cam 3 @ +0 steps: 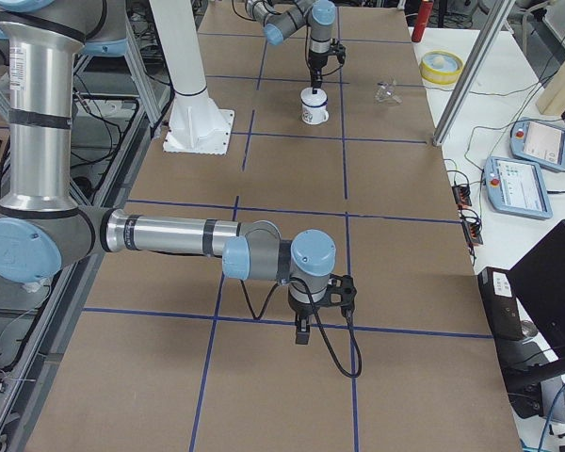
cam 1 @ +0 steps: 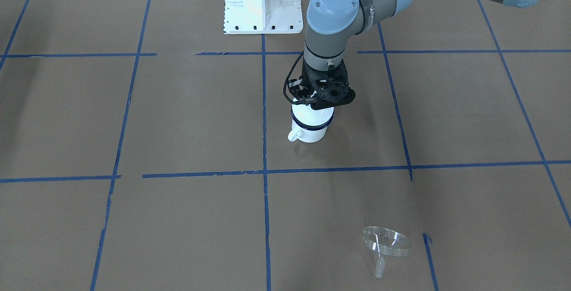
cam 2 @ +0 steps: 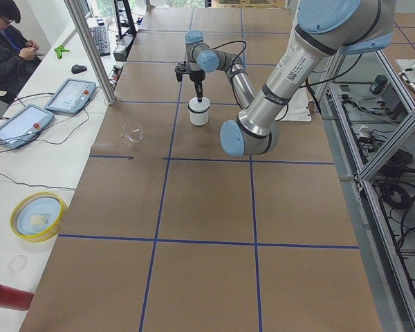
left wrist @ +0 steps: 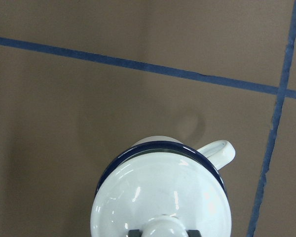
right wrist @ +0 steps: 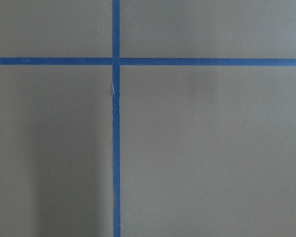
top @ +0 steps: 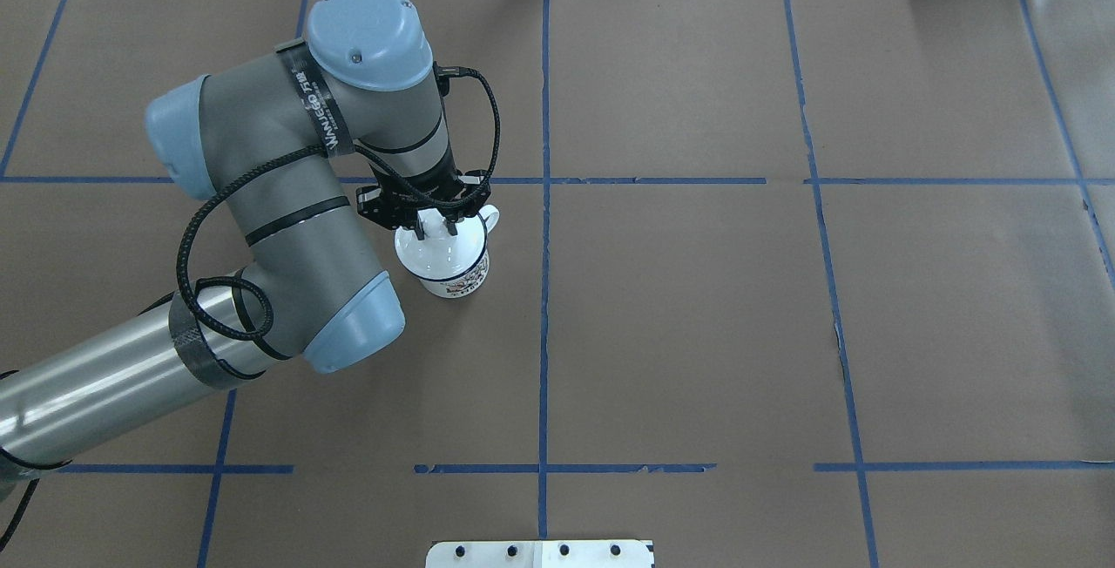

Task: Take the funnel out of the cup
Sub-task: 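Lower the lid onto the mug rim with the left gripper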

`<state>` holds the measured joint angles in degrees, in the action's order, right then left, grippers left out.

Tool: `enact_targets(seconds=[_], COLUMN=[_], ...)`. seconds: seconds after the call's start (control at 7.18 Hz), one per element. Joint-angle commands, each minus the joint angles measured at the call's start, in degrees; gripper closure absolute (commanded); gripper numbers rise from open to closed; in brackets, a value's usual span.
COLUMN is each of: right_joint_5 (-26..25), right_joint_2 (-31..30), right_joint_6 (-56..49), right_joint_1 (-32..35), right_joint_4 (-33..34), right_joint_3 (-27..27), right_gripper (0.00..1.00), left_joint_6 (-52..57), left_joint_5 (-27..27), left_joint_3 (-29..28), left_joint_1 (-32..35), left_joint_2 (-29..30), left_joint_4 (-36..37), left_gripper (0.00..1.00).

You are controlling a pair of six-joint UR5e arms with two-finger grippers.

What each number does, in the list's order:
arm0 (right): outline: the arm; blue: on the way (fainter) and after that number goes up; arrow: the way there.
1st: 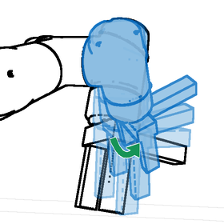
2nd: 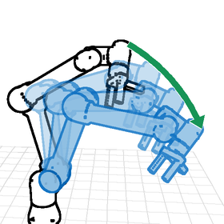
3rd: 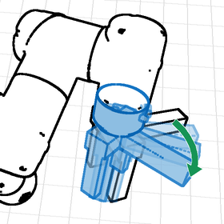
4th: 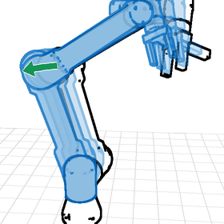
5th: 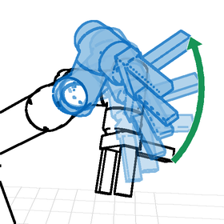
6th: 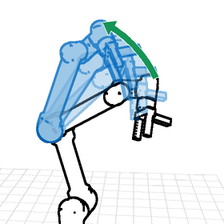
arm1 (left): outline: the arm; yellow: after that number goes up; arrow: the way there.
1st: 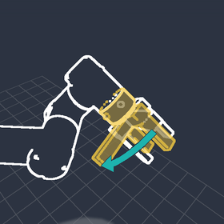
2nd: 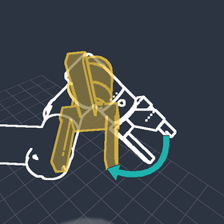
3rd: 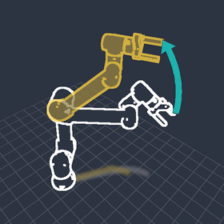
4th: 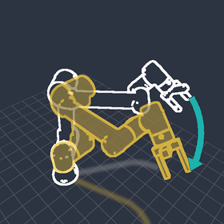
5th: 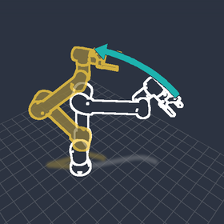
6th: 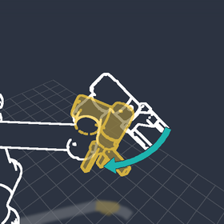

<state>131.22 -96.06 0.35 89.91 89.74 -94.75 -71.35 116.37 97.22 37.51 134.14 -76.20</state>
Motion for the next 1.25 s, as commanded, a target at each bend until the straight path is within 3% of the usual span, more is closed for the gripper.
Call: enact_targets(seconds=[0.0,0.14,0.42,0.7,0.84,1.11], right_joint_5=[0.0,0.0,0.0,0.0,0.0,0.0], right_joint_2=[0.0,0.0,0.0,0.0,0.0,0.0], right_joint_6=[0.0,0.0,0.0,0.0,0.0,0.0], right_joint_1=[0.0,0.0,0.0,0.0,0.0,0.0], right_joint_4=[0.0,0.0,0.0,0.0,0.0,0.0], right_joint_3=[0.0,0.0,0.0,0.0,0.0,0.0], right_gripper=[0.0,0.0,0.0,0.0,0.0,0.0], left_joint_6=[-0.01,-0.01,-0.1,-0.1,-0.19,0.42], left_joint_5=[0.0,0.0,0.0,0.0,0.0,0.09], left_joint_3=[0.16,0.16,0.16,0.25,0.6,3.91], left_joint_1=[-0.07,-0.07,0.02,0.02,0.02,2.38], left_joint_2=[-0.11,-0.11,-0.2,-0.2,-0.2,-0.72], left_joint_4=[0.0,0.08,0.17,0.09,0.09,0.17], left_gripper=[1.0,0.83,0.38,0.09,0.0,0.0])
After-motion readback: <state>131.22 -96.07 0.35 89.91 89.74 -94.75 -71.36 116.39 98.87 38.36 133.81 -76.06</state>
